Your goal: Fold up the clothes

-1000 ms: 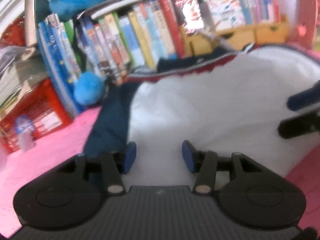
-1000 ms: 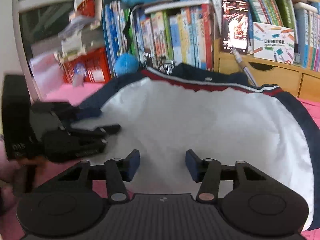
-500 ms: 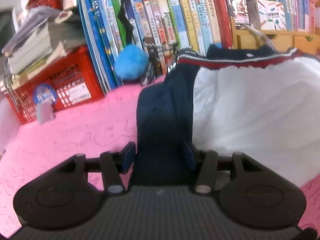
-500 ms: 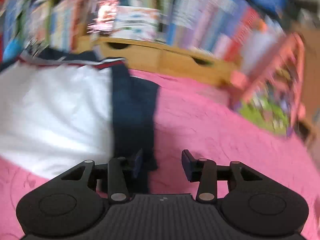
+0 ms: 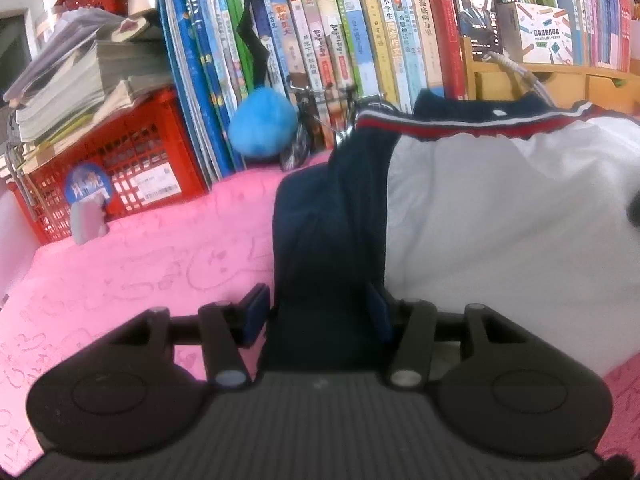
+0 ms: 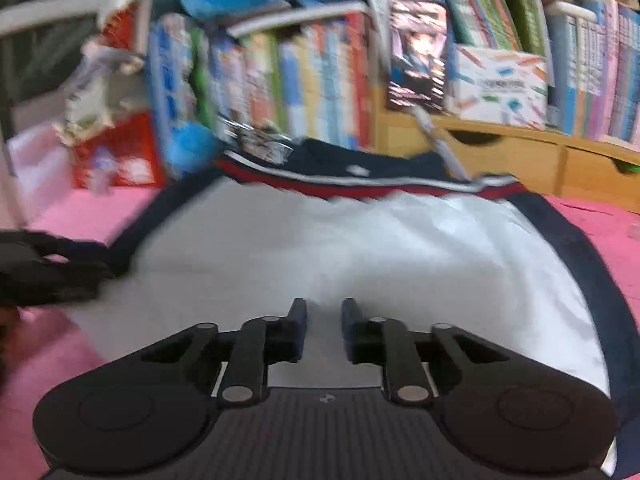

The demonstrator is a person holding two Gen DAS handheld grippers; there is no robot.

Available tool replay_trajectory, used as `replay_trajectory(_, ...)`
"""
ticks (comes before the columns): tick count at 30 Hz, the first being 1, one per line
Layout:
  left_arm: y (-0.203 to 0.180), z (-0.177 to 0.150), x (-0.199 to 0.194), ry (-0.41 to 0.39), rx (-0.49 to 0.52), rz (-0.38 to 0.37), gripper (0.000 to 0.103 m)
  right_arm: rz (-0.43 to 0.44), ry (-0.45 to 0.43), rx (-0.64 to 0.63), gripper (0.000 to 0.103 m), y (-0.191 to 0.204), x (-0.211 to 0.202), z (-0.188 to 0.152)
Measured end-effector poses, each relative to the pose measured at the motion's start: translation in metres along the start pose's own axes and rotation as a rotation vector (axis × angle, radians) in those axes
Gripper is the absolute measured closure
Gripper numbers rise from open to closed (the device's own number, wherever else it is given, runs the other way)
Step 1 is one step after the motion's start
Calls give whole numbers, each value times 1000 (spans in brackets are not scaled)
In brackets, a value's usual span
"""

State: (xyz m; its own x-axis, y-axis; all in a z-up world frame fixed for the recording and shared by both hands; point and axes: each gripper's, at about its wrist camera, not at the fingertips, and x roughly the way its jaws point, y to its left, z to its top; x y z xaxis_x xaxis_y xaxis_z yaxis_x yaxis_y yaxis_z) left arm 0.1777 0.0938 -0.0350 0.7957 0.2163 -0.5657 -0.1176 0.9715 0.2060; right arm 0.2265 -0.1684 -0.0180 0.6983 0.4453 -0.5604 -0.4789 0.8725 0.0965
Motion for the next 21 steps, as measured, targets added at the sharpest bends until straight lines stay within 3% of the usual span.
replay_trajectory(3, 3, 0, 0, 3, -18, -15, 49, -111, 10, 117, 103, -49, 1, -2)
replay_trajectory(8, 4, 0, 0, 2, -24, -21, 47, -310, 18, 235, 103, -120, -12, -4)
replay_trajectory(11, 8, 1, -3, -2, -53, -19, 46, -329, 11, 227, 103, -126, -10, -8)
replay_trajectory(12, 11, 3, -7, -7, -73, -9, 49, -334, 10, 214, 103, -125, -9, -9)
replay_trajectory(13, 13, 4, -10, -12, -94, 1, 58, -346, 15, 192, 103, -122, -7, -8)
replay_trajectory(16, 4, 22, -45, -131, -134, -47, 60, -348, 20, 174, 102, -123, -7, -7)
replay_trajectory(18, -22, 39, -61, -184, -93, -178, 60, -341, 19, 183, 102, -125, -9, -4)
replay_trajectory(21, -80, 57, -46, -131, -13, -376, 59, -338, 19, 183, 102, -125, -6, 0)
